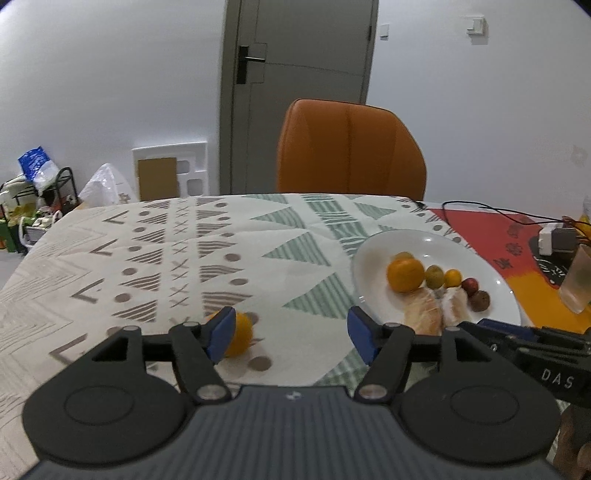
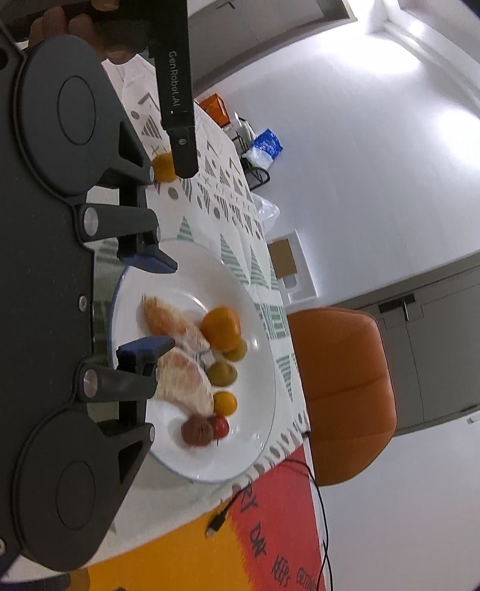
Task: Organize fruits
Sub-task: 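Move both tools back to the two remaining small tangerines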
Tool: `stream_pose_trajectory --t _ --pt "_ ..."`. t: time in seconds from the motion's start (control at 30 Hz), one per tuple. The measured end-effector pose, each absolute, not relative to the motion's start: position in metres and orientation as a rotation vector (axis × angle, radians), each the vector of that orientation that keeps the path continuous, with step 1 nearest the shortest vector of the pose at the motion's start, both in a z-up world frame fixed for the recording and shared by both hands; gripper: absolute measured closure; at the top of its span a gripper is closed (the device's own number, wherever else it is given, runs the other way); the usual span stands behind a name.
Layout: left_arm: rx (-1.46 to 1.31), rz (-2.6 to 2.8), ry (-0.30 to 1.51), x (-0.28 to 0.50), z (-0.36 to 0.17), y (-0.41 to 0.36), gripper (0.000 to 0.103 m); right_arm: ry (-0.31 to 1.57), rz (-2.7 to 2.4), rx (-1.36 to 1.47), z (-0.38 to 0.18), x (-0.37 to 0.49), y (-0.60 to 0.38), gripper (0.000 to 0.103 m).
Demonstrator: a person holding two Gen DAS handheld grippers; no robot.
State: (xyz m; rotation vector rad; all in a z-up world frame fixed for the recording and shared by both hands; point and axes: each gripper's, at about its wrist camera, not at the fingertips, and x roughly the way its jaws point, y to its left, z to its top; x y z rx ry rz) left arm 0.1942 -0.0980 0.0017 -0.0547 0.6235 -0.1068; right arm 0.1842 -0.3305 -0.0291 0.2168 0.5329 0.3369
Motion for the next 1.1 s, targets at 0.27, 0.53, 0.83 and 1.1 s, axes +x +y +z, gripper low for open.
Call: stream_pose_trajectory --t 0.27,0.53,0.83,1.1 --pt "-0.040 -0.059 0.618 0.181 0.001 -0.081 0.024 0.518 0.377 0.208 -0.026 0.182 -0.314 0.032" --pt "-0.047 -0.016 0.644 0.170 -0.011 -0.065 0.021 0.498 0.417 0.197 -0.022 0.181 -0.294 0.012" --pt "-0.060 -0.017 0.660 0.165 -0.024 -0.056 0.021 0.514 0.456 0.193 -0.023 0.182 -0.276 0.003" --pt "-0.074 -0.045 0.664 0.168 -0.032 -0.057 0.025 0.532 0.489 0.186 -0.023 0.185 -0.264 0.001"
